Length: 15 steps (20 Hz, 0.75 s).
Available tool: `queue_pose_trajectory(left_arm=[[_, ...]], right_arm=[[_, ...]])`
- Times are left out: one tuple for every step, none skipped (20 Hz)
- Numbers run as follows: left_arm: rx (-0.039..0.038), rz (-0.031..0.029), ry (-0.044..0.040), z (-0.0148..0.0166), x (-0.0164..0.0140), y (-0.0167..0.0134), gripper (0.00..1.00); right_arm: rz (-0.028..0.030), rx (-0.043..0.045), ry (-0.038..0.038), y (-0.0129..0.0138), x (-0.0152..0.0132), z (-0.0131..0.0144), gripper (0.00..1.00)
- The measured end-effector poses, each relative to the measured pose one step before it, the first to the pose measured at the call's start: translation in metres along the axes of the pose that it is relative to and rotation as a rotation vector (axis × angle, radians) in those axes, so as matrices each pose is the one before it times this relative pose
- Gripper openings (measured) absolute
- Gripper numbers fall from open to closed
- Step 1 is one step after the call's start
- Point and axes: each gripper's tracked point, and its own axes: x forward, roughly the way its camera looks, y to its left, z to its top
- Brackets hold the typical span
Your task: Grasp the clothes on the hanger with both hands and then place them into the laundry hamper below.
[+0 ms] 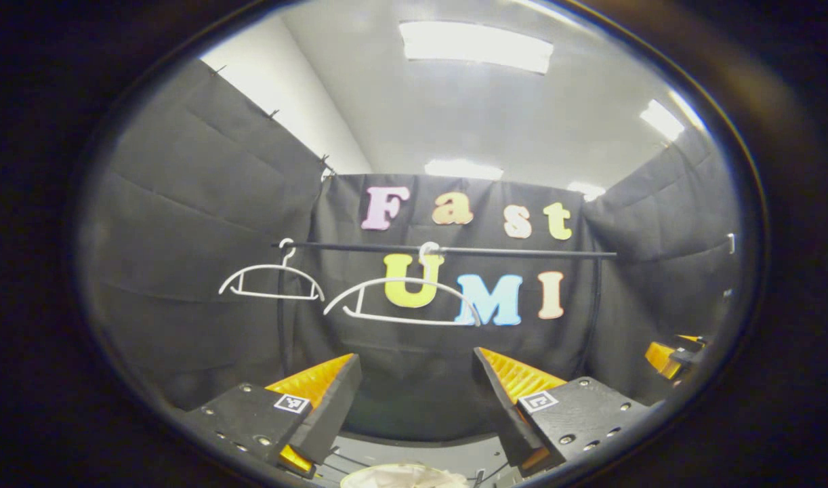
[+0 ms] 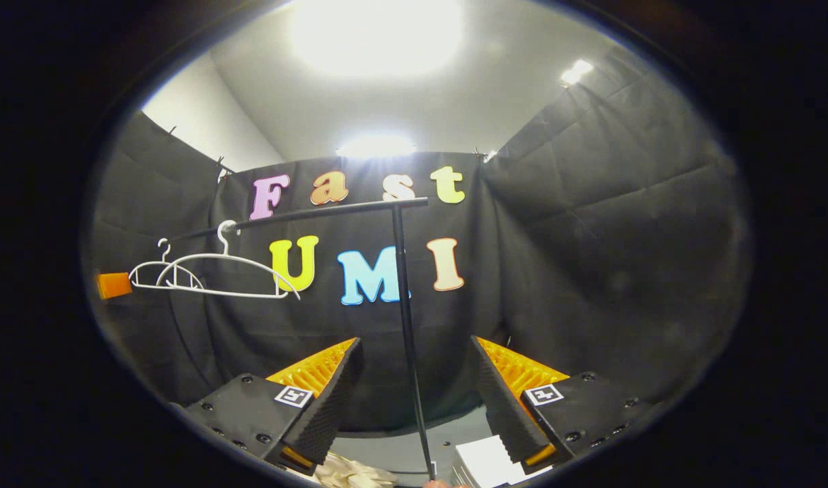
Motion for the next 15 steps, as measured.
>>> queue_pose_trajectory(left_arm=[[0.00407, 0.00582, -0.0081, -0.00249, 0.00117, 0.00156, 0.96], [0.00272, 0.0058, -0.01061, -0.00294, 0.00004, 0.00125, 0.96], [-0.00294, 0.00902, -0.00747, -0.0058, -0.00052, 0.00107, 0.96], [-0.00944, 0.00866, 0.011, -0.00856, 0.00016, 0.00173, 0.96], [-0.01318, 0.00587, 0.02311, -0.01271, 0.00073, 0.00188, 0.96], [-0.01281, 0.00103, 0.00979, -0.00626, 0.00341, 0.00215, 0.96], [-0.0126, 0.003, -0.00362, -0.0029, 0.00455, 0.00136, 0.96], [-0.00951, 0.00151, -0.00131, -0.00235, 0.00158, 0.0017, 0.96], [-0.00242, 0.00169, 0.0036, -0.00233, 0.00161, 0.00223, 0.96], [0.00453, 0.00591, -0.00131, -0.00115, 0.001, 0.00411, 0.96], [0.00647, 0.00322, -0.00486, 0.00039, 0.00263, 0.0023, 0.96], [0.00565, 0.00355, -0.00383, -0.00057, 0.00168, 0.00353, 0.96], [0.00271, -0.00166, -0.00399, -0.00044, 0.00194, 0.00159, 0.96], [0.00106, -0.00639, -0.00359, -0.00075, 0.00135, -0.00029, 0.96], [-0.0001, -0.00565, 0.0023, -0.00145, 0.0029, 0.00097, 0.96]], right_arm=[[-0.00671, 0.00639, -0.00724, 0.0007, -0.0042, 0.00005, 0.98], [-0.00862, -0.00102, 0.00167, -0.00142, -0.00196, -0.00492, 0.98], [-0.01086, -0.00825, 0.01214, -0.0013, -0.00247, -0.0069, 0.98], [0.00152, -0.00974, 0.02197, 0.00056, -0.00194, -0.00831, 0.98], [0.00403, -0.00944, 0.02074, 0.00134, -0.00197, -0.00655, 0.98], [-0.00074, -0.00652, 0.01119, -0.00142, -0.00077, -0.00321, 0.93], [-0.00404, -0.00498, -0.00168, -0.00113, -0.00037, 0.0, 0.98], [-0.00975, -0.00333, -0.00291, -0.00211, -0.00006, 0.00064, 0.98], [-0.012, -0.00048, -0.00594, -0.00071, 0.0009, 0.00112, 0.98], [-0.00853, 0.0024, -0.00389, 0.00119, 0.00069, -0.00045, 0.98], [-0.00279, 0.00515, -0.00299, 0.00373, 0.00161, 0.00133, 0.98], [0.0007, 0.00631, -0.00151, 0.0045, 0.00129, 0.00103, 0.98], [0.00429, 0.00552, -0.00232, 0.00497, 0.00174, 0.00074, 0.98], [0.00578, 0.002, -0.00629, 0.00438, 0.00196, 0.00256, 0.98], [-0.0003, -0.00439, -0.00893, 0.00308, 0.00243, 0.00172, 0.98]])
